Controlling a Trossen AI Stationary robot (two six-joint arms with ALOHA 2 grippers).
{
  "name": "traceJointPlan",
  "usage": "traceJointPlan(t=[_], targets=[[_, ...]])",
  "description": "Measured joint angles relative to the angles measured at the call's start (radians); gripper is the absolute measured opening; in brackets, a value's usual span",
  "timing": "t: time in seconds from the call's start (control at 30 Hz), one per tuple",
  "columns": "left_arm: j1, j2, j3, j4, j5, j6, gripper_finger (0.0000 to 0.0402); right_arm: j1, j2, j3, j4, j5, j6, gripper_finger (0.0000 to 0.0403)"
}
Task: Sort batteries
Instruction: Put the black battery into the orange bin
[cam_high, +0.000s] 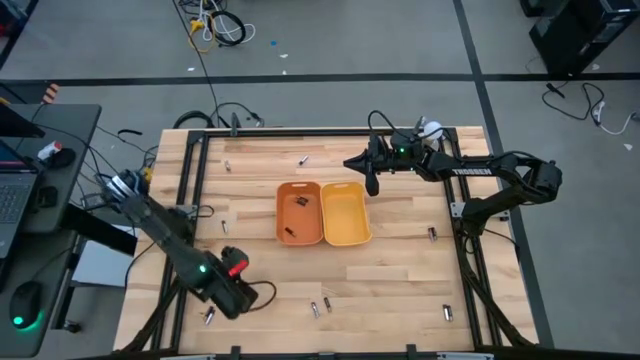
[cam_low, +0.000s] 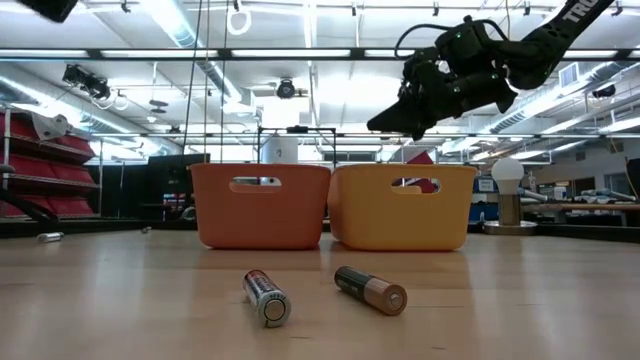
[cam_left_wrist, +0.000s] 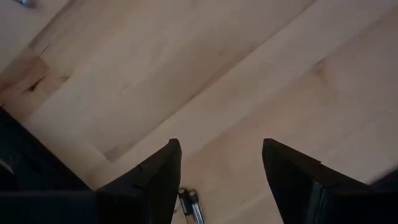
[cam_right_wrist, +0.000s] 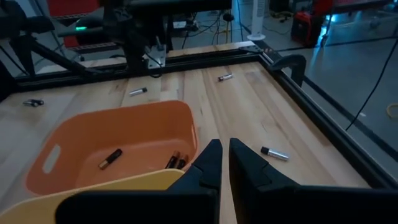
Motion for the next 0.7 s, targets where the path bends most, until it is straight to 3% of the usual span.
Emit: traceJointPlan(t=[0.33,0.7], targets=[[-0.018,0.106,0.0,0.074,0.036,-0.04,0.0214,-0.004,0.0,0.0,0.009,0.007,-0.027,0.0018],[-0.127,0.19,0.0,0.117,0.176,-0.155,0.0213,-0.004,0.0,0.0,0.027,0.007,-0.035,0.0018]])
